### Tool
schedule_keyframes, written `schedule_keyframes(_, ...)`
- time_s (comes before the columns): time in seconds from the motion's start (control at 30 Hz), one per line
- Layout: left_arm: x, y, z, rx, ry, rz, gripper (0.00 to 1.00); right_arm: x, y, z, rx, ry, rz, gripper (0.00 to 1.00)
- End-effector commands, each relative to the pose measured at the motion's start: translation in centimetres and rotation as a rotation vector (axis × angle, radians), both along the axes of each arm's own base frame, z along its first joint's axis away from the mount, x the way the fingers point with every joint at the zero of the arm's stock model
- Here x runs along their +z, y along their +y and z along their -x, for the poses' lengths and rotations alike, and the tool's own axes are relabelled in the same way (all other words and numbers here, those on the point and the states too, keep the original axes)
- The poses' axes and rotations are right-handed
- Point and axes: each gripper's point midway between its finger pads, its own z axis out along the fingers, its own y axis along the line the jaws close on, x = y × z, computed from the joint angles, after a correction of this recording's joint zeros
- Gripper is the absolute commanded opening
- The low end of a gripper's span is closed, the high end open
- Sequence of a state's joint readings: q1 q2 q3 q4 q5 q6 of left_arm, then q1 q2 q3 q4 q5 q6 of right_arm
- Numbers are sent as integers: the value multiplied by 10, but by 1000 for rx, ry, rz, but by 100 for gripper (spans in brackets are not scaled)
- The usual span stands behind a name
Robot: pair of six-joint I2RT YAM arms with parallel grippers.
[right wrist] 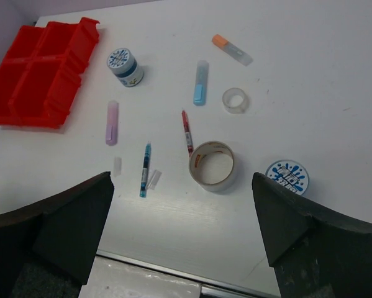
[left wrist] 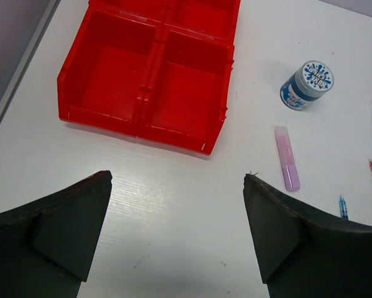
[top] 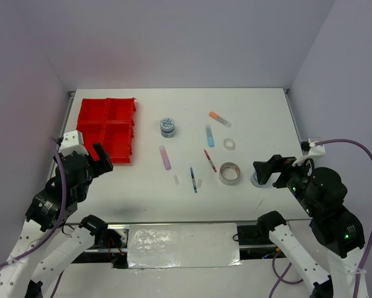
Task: Sort the stationery into containers
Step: Pick up the pen cap from the center of the board.
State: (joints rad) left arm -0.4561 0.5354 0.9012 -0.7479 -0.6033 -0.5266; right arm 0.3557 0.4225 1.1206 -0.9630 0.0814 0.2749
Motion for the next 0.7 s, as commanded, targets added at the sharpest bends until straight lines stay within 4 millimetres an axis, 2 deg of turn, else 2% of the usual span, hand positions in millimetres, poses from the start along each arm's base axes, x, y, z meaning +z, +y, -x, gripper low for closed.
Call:
schedule_keyframes(0.0,11,1,-5,9,-36,10,99,16,-11,-2,-69,-65,-30,100)
schedule_keyframes(0.17,11,1,-5,13,-44,16,99,22,-2,-2,-26,-88,-54,100)
schedule_keyframes(0.23,12,2,-6,16,-49,18,99,19,10,-5,30,-66,-66,100)
schedule_keyframes(0.33,10,2,-7,22,-44,24,99,-2,36,-20,121,38,-82,100)
schedule_keyframes(0.37,10,3,-7,25,-44,25,99,-19,46,-34,136,108,-71,100)
schedule_keyframes(0.43,9,4,-6,34,-45,27,99,-41,60,-48,160,192,-72,100)
schedule_keyframes(0.47,9,5,-6,39,-44,27,99,-62,71,-60,164,267,-63,100)
schedule_keyframes(0.53,8,5,-6,36,-43,23,99,-81,88,-69,165,329,-37,100)
schedule_keyframes(0.57,8,4,-6,35,-42,23,99,-96,100,-76,133,359,28,100)
schedule_keyframes(0.63,6,5,-7,40,-32,18,99,-109,123,-78,126,400,42,100)
schedule_keyframes(0.67,5,6,-7,44,-26,14,99,-122,143,-81,118,435,79,100)
